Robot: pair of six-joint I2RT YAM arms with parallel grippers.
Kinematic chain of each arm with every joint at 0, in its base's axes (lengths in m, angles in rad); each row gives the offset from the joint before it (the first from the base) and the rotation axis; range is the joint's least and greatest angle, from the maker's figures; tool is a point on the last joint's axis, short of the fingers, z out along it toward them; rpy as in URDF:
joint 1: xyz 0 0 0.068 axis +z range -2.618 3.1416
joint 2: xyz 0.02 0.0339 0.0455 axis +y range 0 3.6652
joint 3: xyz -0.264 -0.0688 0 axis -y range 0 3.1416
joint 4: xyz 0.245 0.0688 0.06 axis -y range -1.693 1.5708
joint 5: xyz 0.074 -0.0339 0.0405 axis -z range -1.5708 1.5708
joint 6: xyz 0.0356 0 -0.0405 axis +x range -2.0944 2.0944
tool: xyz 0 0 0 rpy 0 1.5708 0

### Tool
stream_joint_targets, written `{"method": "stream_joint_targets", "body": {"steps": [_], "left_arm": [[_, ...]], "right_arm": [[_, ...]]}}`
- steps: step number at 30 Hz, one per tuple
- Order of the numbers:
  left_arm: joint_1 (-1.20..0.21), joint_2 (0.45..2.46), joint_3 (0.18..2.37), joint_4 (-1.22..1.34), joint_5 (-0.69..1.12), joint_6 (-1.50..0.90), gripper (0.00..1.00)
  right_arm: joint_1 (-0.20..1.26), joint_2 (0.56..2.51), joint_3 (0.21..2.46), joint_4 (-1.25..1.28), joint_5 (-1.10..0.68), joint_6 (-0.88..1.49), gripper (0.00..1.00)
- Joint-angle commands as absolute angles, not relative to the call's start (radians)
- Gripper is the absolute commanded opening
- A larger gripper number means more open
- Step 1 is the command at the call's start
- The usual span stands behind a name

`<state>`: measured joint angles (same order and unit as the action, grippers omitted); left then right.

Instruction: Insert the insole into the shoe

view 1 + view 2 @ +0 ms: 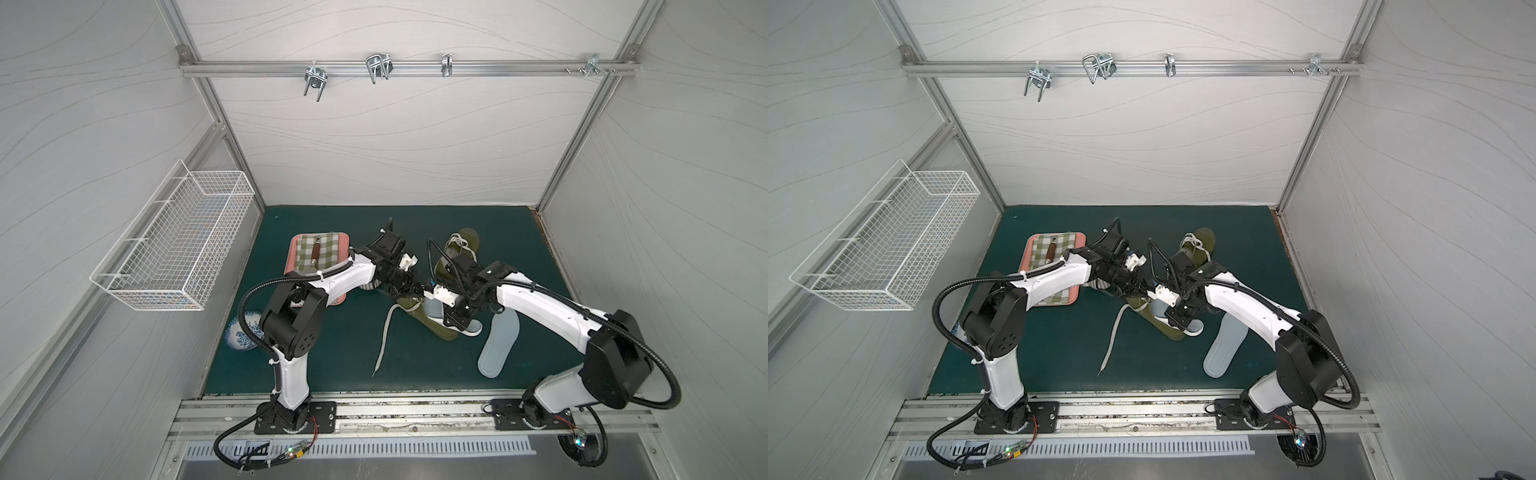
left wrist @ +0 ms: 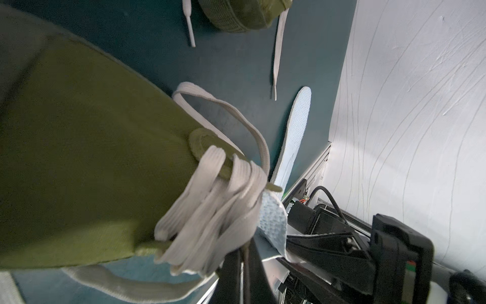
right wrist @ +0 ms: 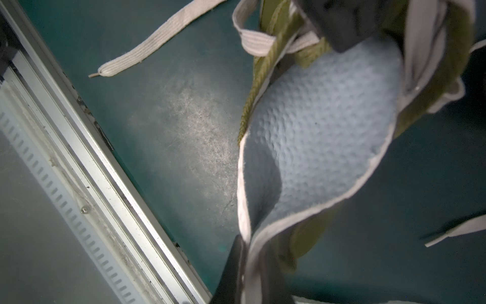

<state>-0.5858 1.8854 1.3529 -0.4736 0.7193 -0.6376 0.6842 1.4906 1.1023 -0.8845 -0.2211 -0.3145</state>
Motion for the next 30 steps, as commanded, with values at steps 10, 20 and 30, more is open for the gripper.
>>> {"method": "stream_joint_targets", "body": {"steps": [10, 20, 30], "left_arm": [[-0.588, 1.86, 1.344, -0.363, 0.794, -0.664, 0.0], [-0.584, 1.859, 1.319, -0.336, 0.797, -0.684, 0.0], [-0.583, 1.863, 1.285, -0.298, 0.814, -0.703, 0.0]], "right_arm": [[0.657, 1.633, 1.184, -0.796, -0.314, -0.354, 0.06], [0.648, 1.594, 1.12, -0.702, -0.287, -0.252, 0.08], [0.662, 1.582, 1.052, -0.551, -0.242, -0.214, 0.11]]}}
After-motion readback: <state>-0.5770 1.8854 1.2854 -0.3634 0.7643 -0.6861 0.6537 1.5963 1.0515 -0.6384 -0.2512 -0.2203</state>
